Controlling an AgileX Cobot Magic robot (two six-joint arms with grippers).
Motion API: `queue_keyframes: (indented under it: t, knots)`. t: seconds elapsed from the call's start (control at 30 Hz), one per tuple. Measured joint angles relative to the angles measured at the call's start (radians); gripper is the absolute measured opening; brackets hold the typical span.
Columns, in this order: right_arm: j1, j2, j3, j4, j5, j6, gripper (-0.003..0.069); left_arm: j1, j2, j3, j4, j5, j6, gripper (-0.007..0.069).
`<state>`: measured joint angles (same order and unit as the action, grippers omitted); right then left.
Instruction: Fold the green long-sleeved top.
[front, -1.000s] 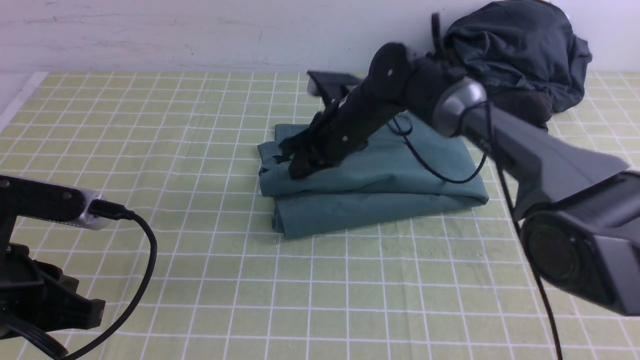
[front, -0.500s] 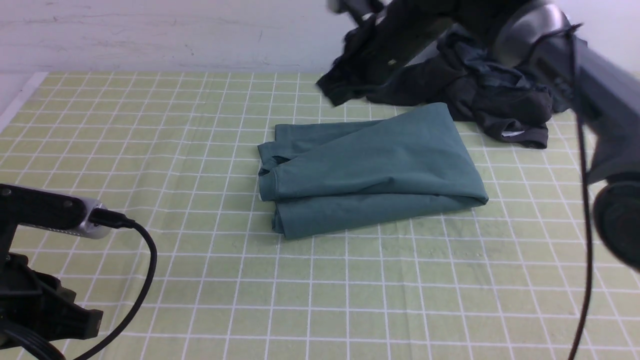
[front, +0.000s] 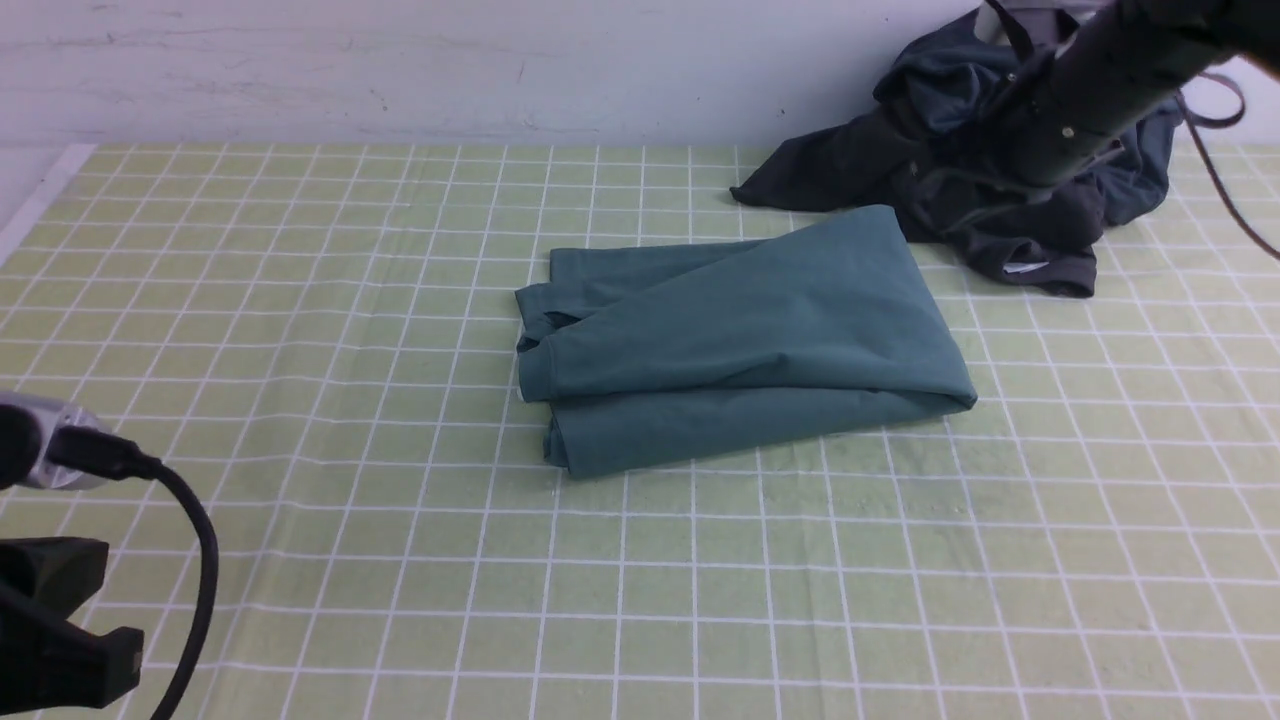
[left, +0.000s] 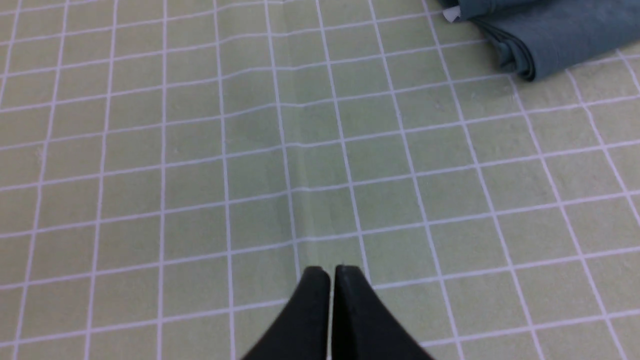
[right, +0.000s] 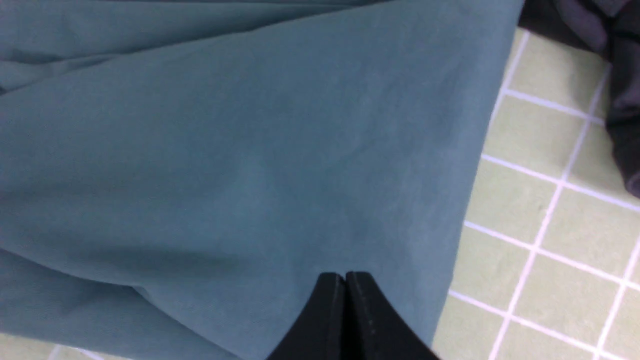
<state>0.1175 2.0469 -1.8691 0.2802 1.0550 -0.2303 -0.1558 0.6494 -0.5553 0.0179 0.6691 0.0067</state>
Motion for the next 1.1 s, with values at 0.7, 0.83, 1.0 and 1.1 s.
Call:
queue_keyframes:
  t: [0.7,0.83,1.0,1.1]
  knots:
    - [-0.08,-0.055,0.509,0.234,-0.356,-0.09,0.0251,0.0,-0.04,0.057,0.0,-0.122,-0.007,-0.0001]
    - [-0.08,-0.052,0.509,0.28,-0.426,-0.102,0.0364,0.0,-0.04,0.057,0.0,-0.122,-0.007,-0.0001]
    - [-0.08,-0.013,0.509,0.358,-0.456,-0.123,0.0365,0.0,-0.04,0.057,0.0,-0.122,-0.007,-0.0001]
    - [-0.08,0.012,0.509,0.392,-0.427,-0.13,0.0298,0.0,-0.04,0.057,0.0,-0.122,-0.007,-0.0001]
